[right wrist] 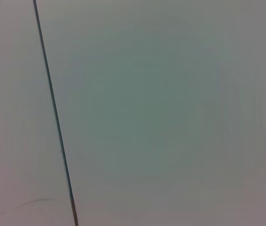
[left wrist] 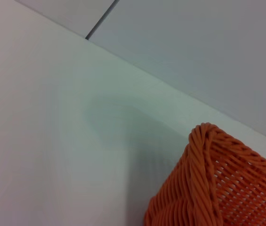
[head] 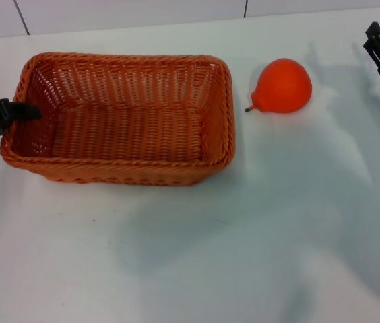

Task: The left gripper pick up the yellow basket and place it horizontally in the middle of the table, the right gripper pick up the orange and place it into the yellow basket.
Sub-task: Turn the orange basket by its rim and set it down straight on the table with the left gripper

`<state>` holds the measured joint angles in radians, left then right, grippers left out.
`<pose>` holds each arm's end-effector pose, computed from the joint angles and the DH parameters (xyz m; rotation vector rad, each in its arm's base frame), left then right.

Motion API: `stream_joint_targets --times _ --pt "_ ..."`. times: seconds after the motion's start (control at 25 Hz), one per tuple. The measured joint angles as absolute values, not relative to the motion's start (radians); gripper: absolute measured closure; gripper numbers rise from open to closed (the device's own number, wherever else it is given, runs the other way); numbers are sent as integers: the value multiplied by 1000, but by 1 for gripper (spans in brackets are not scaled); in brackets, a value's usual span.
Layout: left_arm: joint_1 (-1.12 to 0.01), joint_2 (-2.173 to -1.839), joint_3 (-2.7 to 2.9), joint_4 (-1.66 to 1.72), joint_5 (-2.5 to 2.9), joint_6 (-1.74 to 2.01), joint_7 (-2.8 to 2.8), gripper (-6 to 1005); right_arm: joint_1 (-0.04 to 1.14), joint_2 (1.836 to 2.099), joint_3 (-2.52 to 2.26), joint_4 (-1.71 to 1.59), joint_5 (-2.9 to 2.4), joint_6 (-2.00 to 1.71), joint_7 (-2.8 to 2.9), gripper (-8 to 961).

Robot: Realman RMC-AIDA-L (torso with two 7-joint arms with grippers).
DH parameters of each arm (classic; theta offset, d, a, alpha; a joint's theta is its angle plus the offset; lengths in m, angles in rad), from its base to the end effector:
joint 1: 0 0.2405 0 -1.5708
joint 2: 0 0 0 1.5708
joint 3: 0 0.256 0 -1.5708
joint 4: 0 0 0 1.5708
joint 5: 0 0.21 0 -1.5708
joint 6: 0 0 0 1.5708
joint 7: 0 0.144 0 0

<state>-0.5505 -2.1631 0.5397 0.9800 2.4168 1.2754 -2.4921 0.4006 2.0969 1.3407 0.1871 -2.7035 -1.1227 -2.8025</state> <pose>-0.2986 0.3667 0.0405 -1.9031 -1.7421 -0.4907 0.3389 0.3328 0.0021 -0.7923 -1.6360 -1.5911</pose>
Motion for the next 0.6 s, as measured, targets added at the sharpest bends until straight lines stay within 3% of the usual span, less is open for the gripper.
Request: stream_joint_targets --times 0.16,0.36,0.6 --pt "-550 -2163 541 980 2406 1271 -2487 680 400 2097 1341 187 -2704 -1123 -2803 87" --pt "-542 -2163 543 983 2374 1259 -2473 440 399 2097 1333 187 -2704 -1123 -2803 89" --pt "-530 -2161 540 992 2243 1216 -2346 238 402 2097 1292 192 -2705 -1109 -2803 91"
